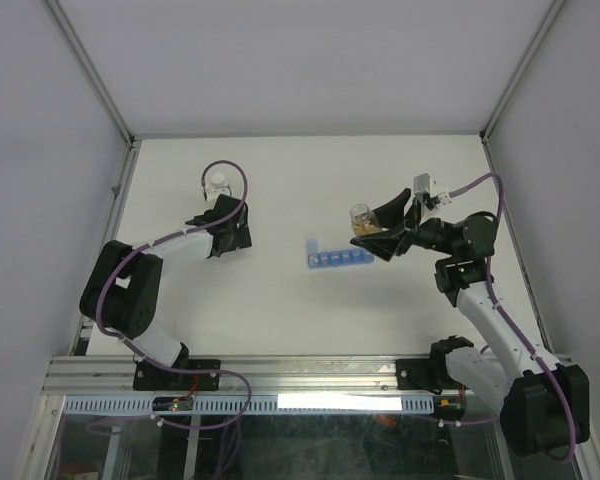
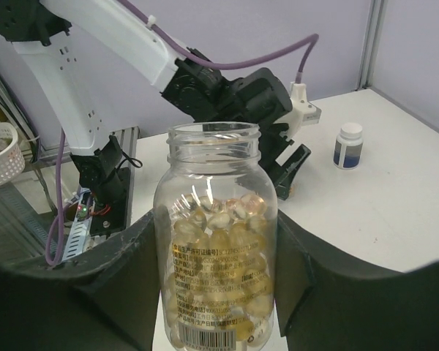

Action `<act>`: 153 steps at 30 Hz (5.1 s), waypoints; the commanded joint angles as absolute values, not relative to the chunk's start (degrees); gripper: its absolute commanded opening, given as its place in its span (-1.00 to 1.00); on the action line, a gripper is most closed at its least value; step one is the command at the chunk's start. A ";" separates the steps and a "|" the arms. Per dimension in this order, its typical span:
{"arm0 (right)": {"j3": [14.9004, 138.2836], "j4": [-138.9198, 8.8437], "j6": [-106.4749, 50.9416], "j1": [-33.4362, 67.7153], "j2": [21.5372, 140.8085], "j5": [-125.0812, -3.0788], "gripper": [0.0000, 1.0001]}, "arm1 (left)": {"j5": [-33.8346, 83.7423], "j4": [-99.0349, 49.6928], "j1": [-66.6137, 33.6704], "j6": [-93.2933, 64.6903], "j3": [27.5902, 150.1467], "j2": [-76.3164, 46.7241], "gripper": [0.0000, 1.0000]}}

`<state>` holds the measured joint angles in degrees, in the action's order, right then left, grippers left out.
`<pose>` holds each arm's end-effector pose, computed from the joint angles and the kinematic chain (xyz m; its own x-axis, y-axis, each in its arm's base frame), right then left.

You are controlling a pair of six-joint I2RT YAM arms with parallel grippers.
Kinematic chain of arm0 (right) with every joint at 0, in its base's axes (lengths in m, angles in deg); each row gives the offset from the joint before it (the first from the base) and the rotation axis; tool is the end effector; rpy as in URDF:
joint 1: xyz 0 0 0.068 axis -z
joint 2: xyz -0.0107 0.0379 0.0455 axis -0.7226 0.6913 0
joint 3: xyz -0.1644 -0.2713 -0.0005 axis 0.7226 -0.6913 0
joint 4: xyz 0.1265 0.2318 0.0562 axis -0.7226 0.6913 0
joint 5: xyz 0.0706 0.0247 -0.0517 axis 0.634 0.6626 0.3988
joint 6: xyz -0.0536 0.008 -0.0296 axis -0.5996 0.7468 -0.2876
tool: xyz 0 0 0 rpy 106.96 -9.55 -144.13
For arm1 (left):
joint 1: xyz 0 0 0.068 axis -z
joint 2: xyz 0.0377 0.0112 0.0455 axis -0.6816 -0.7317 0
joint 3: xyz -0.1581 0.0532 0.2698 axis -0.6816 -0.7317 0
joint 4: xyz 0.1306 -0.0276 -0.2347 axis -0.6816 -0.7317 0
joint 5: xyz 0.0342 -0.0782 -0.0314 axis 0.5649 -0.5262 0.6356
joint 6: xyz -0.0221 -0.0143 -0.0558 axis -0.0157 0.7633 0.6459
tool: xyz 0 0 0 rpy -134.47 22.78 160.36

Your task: Sort the pills into containers

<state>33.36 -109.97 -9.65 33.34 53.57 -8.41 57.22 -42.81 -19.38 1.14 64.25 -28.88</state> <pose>0.1677 0.0813 0.3646 -0.0305 0.1872 -0.9818 -0.9788 0.1932 0.0673 0.2901 -0.1060 0.1991 -0.7685 -0.1173 -0.6290 -0.2034 0.9768 0.0663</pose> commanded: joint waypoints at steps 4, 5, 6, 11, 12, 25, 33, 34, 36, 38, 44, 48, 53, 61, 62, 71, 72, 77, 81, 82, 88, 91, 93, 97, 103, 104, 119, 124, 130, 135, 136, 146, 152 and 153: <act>33.93 -111.07 -10.54 33.70 53.98 -7.72 -1.00 | 56.41 -46.17 -20.09 -2.92 71.35 -34.14 0.47; 33.95 -111.09 -10.54 33.65 54.10 -7.68 -1.00 | 55.97 -46.24 -20.14 -3.18 71.75 -34.57 0.43; 33.97 -111.01 -10.56 33.69 54.13 -7.58 -1.00 | 55.49 -46.28 -20.20 -3.32 72.17 -34.88 0.42; 34.15 -110.65 -10.59 33.78 54.42 -7.13 -1.00 | 54.82 -46.94 -20.37 -4.31 74.21 -36.97 0.31; 34.18 -110.71 -10.57 33.86 54.43 -7.17 -1.00 | 54.71 -47.20 -20.40 -4.42 74.56 -37.29 0.23; 34.06 -111.16 -9.93 34.14 54.59 -6.96 -1.00 | 55.10 -48.07 -20.64 -5.06 76.06 -38.74 0.06; 34.05 -111.27 -9.72 34.39 54.67 -6.79 -1.00 | 55.95 -48.09 -20.78 -5.48 76.61 -39.71 0.00; 34.01 -111.25 -9.71 34.40 54.80 -6.78 -1.00 | 55.93 -48.12 -20.82 -5.55 76.70 -39.80 -0.05; 34.01 -111.25 -9.62 34.48 54.88 -6.77 -1.00 | 55.49 -48.05 -20.82 -5.73 76.87 -39.98 -0.14; 34.04 -111.25 -9.54 34.49 54.85 -6.84 -1.00 | 54.93 -48.19 -20.86 -5.76 76.99 -40.18 -0.23; 34.24 -109.74 -11.13 34.66 55.20 -6.00 -1.00 | 50.69 -48.59 -20.91 -5.03 76.33 -37.51 -0.52; 35.36 -103.86 -17.99 34.67 55.20 -3.01 -1.00 | 40.89 -45.95 -20.76 -3.41 73.34 -31.00 -0.56; 36.88 -95.11 -29.43 34.70 55.35 0.55 -1.00 | 20.18 -33.94 -20.57 0.88 64.59 -18.42 -0.58; 44.58 -66.76 -51.82 34.62 57.15 2.45 -1.00 | -10.58 9.06 -18.33 25.23 47.42 -4.68 -0.59; 44.99 -65.66 -52.68 34.58 57.17 2.51 -1.00 | -11.50 13.99 -17.15 28.70 47.10 -4.84 -0.59; 46.92 -57.82 -60.02 32.83 56.27 -0.05 -1.00 | -9.34 21.07 -7.90 31.18 54.61 -8.78 -0.60; 47.13 -57.02 -60.85 32.34 56.14 -0.32 -1.00 | -9.14 21.01 -7.64 31.10 55.05 -9.15 -0.60; 48.47 -51.60 -65.94 29.00 56.26 -3.30 -1.00 | -7.74 19.70 -6.34 30.76 56.70 -11.45 -0.60; 48.58 -50.90 -66.95 26.75 56.29 -4.62 -1.00 | -5.23 18.25 -5.16 29.81 57.47 -12.58 -0.60; 48.64 -50.92 -66.94 26.16 56.40 -5.42 -1.00 | -4.87 17.97 -4.79 29.72 57.80 -12.95 -0.60; 49.19 -49.99 -67.76 23.80 57.04 -9.05 -1.00 | -3.33 15.44 -2.34 28.41 59.87 -15.16 -0.60; 49.52 -49.77 -67.56 23.28 57.05 -10.85 -1.00 | -2.58 14.23 -1.80 27.77 60.27 -15.40 -0.61; 49.80 -49.46 -67.39 23.03 57.26 -12.71 -1.00 | -2.39 13.65 -1.57 27.59 60.32 -15.30 -0.61; 50.49 -48.36 -67.82 22.46 57.56 -16.00 -1.00 | -1.02 9.40 -1.37 24.45 61.13 -14.36 -0.62; 51.62 -46.12 -69.86 21.14 58.37 -20.29 -1.00 | 0.19 1.03 -1.12 20.71 63.35 -13.55 -0.62; 51.76 -45.68 -70.06 20.93 58.51 -20.93 -1.00 | 0.24 -0.25 -1.03 20.23 63.76 -13.49 -0.62; 53.78 -43.38 -70.21 19.18 60.38 -25.84 -1.00 | 3.59 -16.24 0.15 14.34 70.26 -15.52 -0.67; 53.69 -43.70 -70.00 18.94 60.39 -27.52 -1.00 | 5.32 -20.22 0.74 13.14 72.00 -16.18 -0.68; 53.91 -43.50 -69.91 18.49 60.47 -27.93 -1.00 | 7.65 -25.95 1.53 10.88 75.18 -17.32 -0.68; 53.80 -43.84 -69.96 18.29 59.86 -28.08 -1.00 | 9.08 -27.79 1.58 10.75 76.39 -17.80 -0.70; 53.66 -43.99 -69.93 18.20 59.66 -28.18 -1.00 | 8.86 -27.91 1.52 10.77 76.72 -18.06 -0.70; 53.64 -45.87 -64.64 19.97 59.62 -19.25 -1.00 | 2.79 -28.67 2.65 6.01 77.70 -19.82 -0.73; 52.70 -49.31 -59.44 23.37 59.18 -11.42 -1.00 | -1.47 -29.56 2.83 -2.46 77.13 -19.92 -0.75; 52.46 -49.70 -58.95 23.74 59.11 -10.43 -1.00 | -2.05 -29.97 2.82 -4.45 77.16 -19.82 -0.75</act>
<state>50.23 -39.20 -63.47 22.58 60.76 -21.48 3.35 -27.70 0.95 4.55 76.45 -18.94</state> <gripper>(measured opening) 0.550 0.414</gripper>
